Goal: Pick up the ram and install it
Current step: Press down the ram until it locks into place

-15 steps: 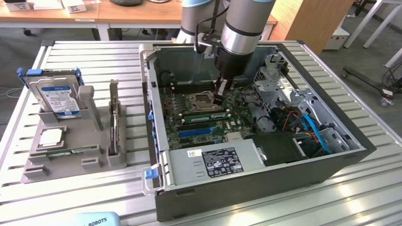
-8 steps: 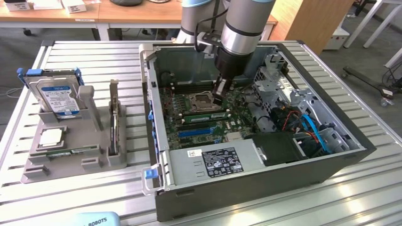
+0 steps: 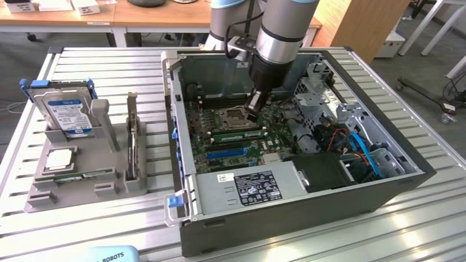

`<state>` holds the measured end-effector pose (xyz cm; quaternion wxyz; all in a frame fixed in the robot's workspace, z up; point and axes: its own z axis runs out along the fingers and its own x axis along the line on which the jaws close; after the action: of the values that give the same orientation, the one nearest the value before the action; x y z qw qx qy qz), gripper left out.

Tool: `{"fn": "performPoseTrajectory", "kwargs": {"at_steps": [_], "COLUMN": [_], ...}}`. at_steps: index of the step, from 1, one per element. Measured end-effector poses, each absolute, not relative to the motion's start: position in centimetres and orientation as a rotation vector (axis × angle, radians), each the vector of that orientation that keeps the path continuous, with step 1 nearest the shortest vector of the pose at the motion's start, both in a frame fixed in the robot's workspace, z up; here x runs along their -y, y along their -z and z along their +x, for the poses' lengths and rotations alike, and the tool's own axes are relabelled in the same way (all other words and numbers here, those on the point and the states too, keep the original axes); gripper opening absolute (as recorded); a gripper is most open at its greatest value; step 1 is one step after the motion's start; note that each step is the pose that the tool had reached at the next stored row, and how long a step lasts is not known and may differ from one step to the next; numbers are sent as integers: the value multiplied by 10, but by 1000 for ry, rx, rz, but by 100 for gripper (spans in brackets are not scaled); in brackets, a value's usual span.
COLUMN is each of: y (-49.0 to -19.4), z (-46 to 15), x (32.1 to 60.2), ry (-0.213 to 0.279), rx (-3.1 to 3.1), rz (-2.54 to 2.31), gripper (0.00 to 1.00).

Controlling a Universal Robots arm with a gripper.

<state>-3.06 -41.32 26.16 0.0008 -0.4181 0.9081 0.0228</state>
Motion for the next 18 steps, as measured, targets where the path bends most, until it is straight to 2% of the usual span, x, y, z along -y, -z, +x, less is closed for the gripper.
{"fn": "performPoseTrajectory", "kwargs": {"at_steps": [18], "y": [-261], "z": [-31], "x": [413], "ry": [-71], "rx": [-2951], "rz": [-1059], "gripper": [10]}}
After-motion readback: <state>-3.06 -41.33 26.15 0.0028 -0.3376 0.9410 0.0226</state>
